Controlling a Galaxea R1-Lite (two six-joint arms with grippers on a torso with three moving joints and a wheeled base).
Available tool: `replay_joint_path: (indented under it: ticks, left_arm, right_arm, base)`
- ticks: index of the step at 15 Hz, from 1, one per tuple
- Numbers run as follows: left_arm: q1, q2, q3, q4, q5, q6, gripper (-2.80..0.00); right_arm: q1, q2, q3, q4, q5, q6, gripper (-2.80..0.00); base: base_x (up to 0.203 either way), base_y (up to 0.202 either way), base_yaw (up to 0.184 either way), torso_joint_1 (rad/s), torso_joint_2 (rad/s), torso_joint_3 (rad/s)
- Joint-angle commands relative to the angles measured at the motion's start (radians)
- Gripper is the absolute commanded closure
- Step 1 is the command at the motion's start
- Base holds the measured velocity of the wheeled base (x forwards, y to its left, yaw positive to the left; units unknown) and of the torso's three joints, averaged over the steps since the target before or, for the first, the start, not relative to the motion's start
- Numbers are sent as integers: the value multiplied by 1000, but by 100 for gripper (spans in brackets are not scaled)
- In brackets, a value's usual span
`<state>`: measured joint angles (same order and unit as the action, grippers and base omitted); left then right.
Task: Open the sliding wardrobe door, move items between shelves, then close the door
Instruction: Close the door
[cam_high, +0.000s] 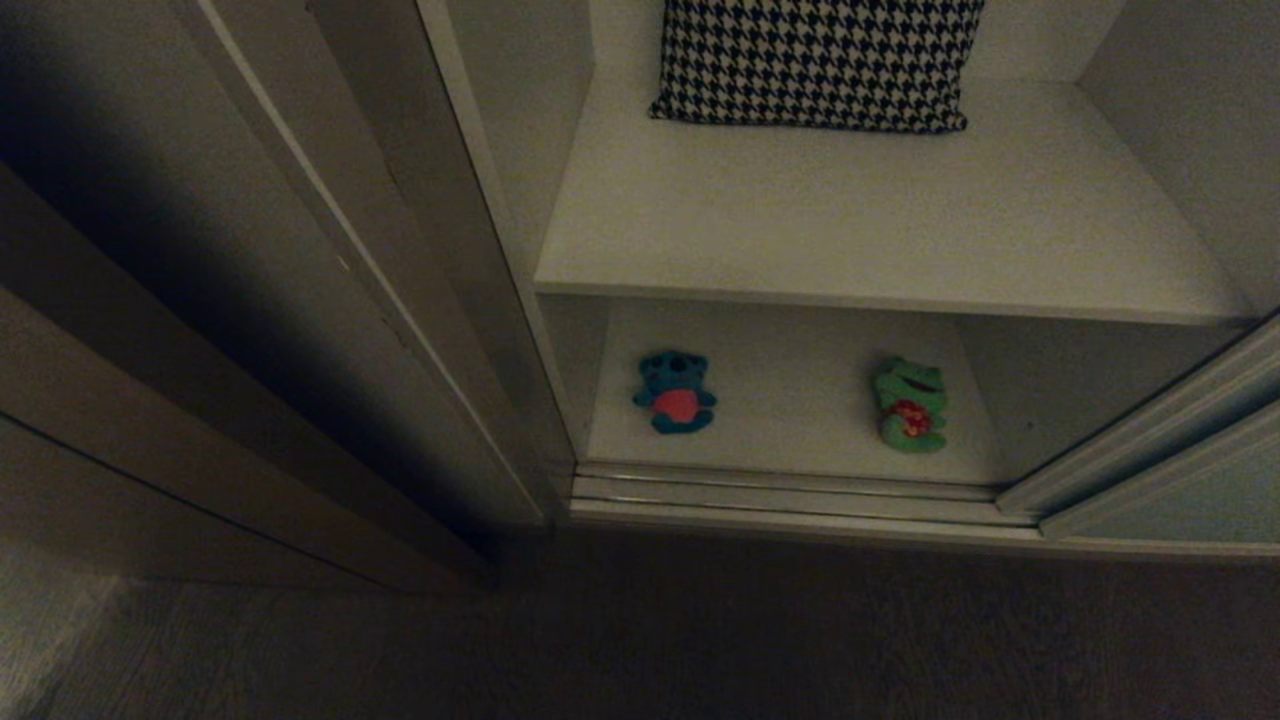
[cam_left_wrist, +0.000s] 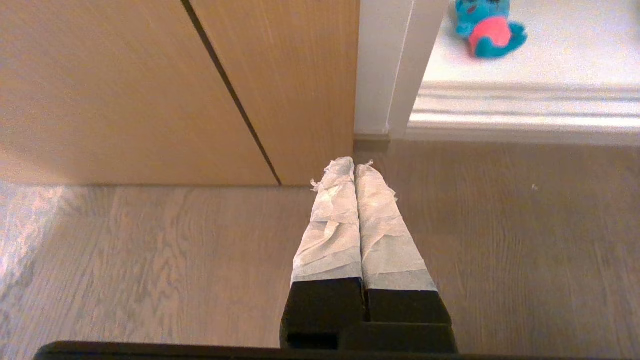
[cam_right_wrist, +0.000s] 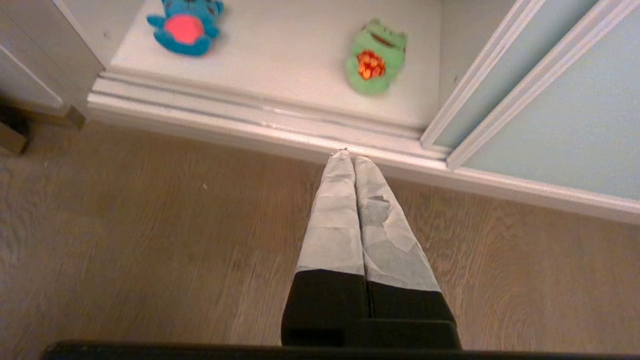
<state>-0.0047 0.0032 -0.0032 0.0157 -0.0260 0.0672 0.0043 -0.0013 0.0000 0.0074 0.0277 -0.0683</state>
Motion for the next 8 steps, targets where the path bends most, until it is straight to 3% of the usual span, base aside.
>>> replay_joint_path:
  ticks: [1,4,8]
  left_arm:
    - [0,0,0,1,0,0,0]
    - [0,0,0,1,0,0,0]
    - [0,0,-1,1,0,0,0]
  right_arm:
    - [0,-2,0,0,1,-1,0]
    - [0,-2,2,0,0,-1,0]
    - [0,-2,2,0,1,-1,0]
  base:
    - [0,0,0,4,2,203]
    - [0,0,0,-1,1,165]
    - [0,0,0,0,0,0]
